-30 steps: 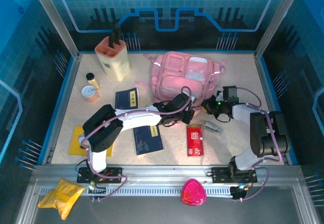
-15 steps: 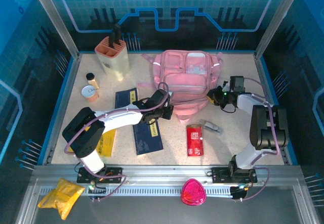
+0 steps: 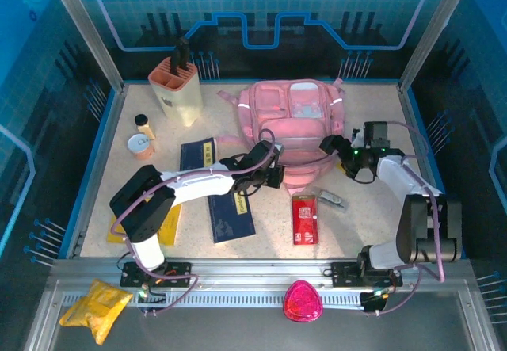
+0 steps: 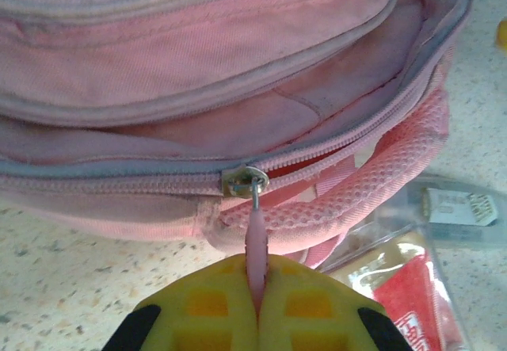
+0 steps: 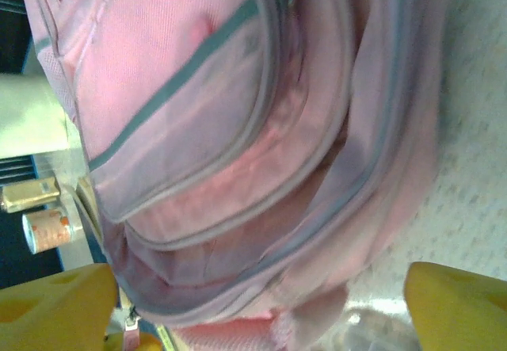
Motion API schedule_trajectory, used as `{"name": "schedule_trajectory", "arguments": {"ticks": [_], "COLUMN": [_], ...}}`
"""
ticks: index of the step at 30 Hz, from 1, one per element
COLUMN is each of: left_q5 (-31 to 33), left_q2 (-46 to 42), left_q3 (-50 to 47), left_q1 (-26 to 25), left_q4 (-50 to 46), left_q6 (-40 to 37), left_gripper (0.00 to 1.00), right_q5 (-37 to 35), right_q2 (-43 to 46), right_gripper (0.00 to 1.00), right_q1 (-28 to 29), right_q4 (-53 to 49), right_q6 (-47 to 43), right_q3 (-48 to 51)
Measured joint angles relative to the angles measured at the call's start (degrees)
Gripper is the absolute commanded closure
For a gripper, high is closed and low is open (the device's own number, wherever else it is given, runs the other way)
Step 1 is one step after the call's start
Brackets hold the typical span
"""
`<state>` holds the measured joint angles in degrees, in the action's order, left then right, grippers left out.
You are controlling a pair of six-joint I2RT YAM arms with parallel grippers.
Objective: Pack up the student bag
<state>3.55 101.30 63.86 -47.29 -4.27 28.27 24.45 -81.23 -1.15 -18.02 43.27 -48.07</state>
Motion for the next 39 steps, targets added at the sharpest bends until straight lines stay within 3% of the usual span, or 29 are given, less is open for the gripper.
{"name": "schedule_trajectory", "arguments": {"ticks": [4,8,14,19,26,29,35,39], "left_q5": [-0.02,0.04,0.04,0.04,0.31,0.87,3.32,3.91], "left_q2": [1.01,2.91,3.37,3.37,3.37,3.34,1.92,-0.57], "left_q3": [1.97,3.87,5.4,5.77,5.86,5.86,5.6,3.32], "left_q1": [-0.98,-1.75,-2.19,-2.34,-2.38,-2.38,-1.73,2.16], "left_q4": [0.13,0.2,-0.28,-1.2,-3.19,-3.89,-6.82,-7.74], "left_q6": [0.15,0.22,0.26,0.0,-3.41,-5.73,-10.16,-11.15], "left_gripper": [1.0,1.0,1.0,1.0,1.0,1.0,1.0,1.0], "right_q5": [0.04,-0.7,-2.4,-5.29,-9.68,-10.62,-12.02,-12.7], "right_q2": [0.13,0.07,-2.71,-5.77,-9.6,-10.16,-10.1,-10.05], "right_gripper": [0.03,0.12,0.21,0.44,0.88,0.99,1.0,1.0], "right_q1": [4.37,8.94,9.44,9.79,9.77,9.7,8.7,8.02], "right_q4": [-1.4,-1.36,0.59,0.33,-1.22,-1.36,-1.79,-2.08], "right_q6": [1.29,3.82,7.63,7.52,3.82,2.43,0.07,-0.9], "right_q3": [1.25,1.55,1.49,-0.31,-4.09,-5.05,-6.25,-7.34]}}
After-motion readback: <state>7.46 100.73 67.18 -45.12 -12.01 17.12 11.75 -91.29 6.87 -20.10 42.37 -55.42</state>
